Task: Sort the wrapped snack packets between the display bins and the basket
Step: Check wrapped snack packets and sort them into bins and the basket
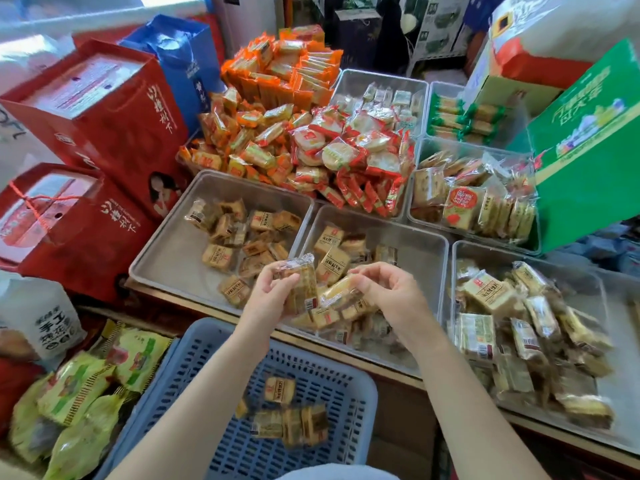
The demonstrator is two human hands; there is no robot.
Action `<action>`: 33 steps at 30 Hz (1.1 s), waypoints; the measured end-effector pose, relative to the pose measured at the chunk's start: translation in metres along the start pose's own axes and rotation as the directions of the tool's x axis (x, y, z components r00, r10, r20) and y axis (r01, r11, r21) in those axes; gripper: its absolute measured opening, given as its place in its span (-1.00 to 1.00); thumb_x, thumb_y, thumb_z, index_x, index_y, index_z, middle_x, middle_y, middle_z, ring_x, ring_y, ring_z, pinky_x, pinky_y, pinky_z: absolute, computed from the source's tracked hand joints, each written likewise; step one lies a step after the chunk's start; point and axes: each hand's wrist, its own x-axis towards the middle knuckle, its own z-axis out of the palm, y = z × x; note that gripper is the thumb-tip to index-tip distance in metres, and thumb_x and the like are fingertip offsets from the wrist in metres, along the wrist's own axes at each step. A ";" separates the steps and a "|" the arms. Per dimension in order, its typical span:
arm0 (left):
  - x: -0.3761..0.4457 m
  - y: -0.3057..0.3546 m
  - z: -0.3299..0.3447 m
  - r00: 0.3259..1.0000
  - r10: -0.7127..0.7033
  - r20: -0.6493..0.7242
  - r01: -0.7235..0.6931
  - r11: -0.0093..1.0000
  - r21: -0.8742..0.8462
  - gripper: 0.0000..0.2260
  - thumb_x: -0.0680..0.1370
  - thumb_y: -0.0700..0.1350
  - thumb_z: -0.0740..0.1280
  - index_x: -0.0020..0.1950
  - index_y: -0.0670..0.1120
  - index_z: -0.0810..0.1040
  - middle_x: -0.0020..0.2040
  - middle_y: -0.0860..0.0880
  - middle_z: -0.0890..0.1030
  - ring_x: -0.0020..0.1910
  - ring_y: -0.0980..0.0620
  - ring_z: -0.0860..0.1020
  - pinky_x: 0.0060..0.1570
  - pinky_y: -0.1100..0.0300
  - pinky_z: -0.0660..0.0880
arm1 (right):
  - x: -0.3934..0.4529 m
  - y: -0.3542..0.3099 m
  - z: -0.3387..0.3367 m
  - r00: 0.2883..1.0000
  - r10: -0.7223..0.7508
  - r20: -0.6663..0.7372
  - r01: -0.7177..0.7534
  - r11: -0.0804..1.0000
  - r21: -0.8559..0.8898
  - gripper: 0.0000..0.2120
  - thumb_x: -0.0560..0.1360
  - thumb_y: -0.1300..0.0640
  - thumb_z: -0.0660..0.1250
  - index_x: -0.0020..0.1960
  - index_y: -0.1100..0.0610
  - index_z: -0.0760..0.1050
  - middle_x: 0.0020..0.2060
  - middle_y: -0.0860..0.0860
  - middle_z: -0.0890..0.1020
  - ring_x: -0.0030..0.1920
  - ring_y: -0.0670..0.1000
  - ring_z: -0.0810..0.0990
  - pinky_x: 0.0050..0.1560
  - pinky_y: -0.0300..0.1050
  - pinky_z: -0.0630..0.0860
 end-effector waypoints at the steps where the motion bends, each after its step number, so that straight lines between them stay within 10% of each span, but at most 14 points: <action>1: 0.005 0.002 0.005 0.999 0.013 0.036 -0.013 1.000 0.013 -0.78 0.67 -0.05 0.31 0.31 0.04 0.46 0.11 -0.06 0.66 -0.08 0.07 0.69 -0.17 0.14 0.62 | 0.006 0.000 -0.002 1.000 0.021 -0.003 -0.021 1.000 -0.001 -0.91 0.57 0.12 0.44 -0.04 0.15 0.64 -0.07 0.03 0.73 -0.04 0.01 0.68 0.04 -0.04 0.62; 6: 0.025 0.002 0.027 0.969 -0.023 0.246 0.001 0.996 0.090 -0.55 0.46 0.12 0.51 0.28 0.15 0.43 0.19 -0.05 0.65 0.01 0.08 0.68 -0.07 0.19 0.58 | 0.030 0.005 -0.003 0.990 0.110 -0.089 -0.107 0.994 0.037 -0.80 0.63 0.03 0.36 -0.05 0.16 0.58 -0.25 0.01 0.64 -0.23 -0.06 0.58 -0.31 -0.25 0.49; 12: 0.043 0.000 0.049 0.995 0.029 0.095 -0.043 0.989 0.143 -0.57 0.48 -0.04 0.54 0.28 -0.01 0.47 0.11 -0.20 0.68 -0.01 -0.19 0.69 0.02 -0.17 0.64 | 0.052 0.026 0.006 0.981 0.174 -0.084 -0.160 0.976 0.150 -0.55 0.46 -0.32 0.38 0.08 0.04 0.56 -0.01 0.05 0.69 0.00 0.02 0.67 -0.05 -0.07 0.63; 16: 0.059 0.003 0.057 0.995 -0.031 0.100 0.012 0.982 0.188 -0.59 0.56 0.07 0.42 0.36 -0.03 0.48 0.15 -0.08 0.69 0.06 -0.04 0.71 -0.14 0.06 0.66 | 0.048 0.035 0.001 0.966 0.195 0.167 -0.227 0.954 0.197 -0.47 0.41 -0.28 0.43 0.28 -0.06 0.48 0.12 -0.05 0.69 0.08 -0.08 0.69 0.03 -0.12 0.65; 19: 0.077 0.003 0.076 0.992 -0.035 0.124 -0.001 0.960 0.281 -0.70 0.67 0.05 0.29 0.35 -0.01 0.55 0.13 -0.06 0.69 0.06 -0.03 0.69 -0.11 0.14 0.64 | 0.063 0.049 -0.014 0.973 0.211 0.089 -0.221 0.967 0.125 -0.47 0.46 -0.34 0.41 0.31 -0.08 0.52 0.13 -0.09 0.70 0.13 -0.07 0.68 0.18 0.04 0.63; 21: 0.093 0.000 0.087 0.988 0.093 0.124 -0.142 0.858 0.494 -0.69 0.70 0.05 0.23 0.37 -0.02 0.56 0.16 0.07 0.64 0.18 0.03 0.61 0.05 0.25 0.55 | 0.079 0.053 -0.032 0.971 0.236 -0.038 -0.234 0.971 0.049 -0.51 0.53 -0.32 0.33 0.32 -0.03 0.53 0.13 -0.09 0.69 0.16 -0.05 0.66 0.20 0.03 0.61; 27: 0.142 -0.040 0.095 0.880 0.290 0.376 -0.429 0.146 0.892 -0.39 0.62 0.32 0.12 0.63 0.12 0.20 0.67 0.03 0.09 0.66 0.03 -0.13 0.61 -0.07 -0.11 | 0.119 0.076 -0.076 0.952 0.246 -0.180 -0.289 0.915 -0.281 -0.52 0.70 -0.07 0.16 0.55 0.11 0.29 0.39 0.02 0.48 0.30 0.00 0.47 0.21 -0.11 0.37; 33: 0.148 -0.059 0.099 0.895 0.194 0.402 -0.416 0.032 0.909 -0.29 0.55 0.43 -0.20 0.67 0.19 -0.05 0.68 0.08 -0.08 0.61 0.07 -0.33 0.60 -0.15 -0.13 | 0.119 0.089 -0.059 0.978 -0.185 -0.097 0.079 0.756 -0.649 -0.48 0.64 -0.23 0.09 0.57 -0.13 0.30 0.59 0.01 0.24 0.60 0.04 0.10 0.56 0.13 0.00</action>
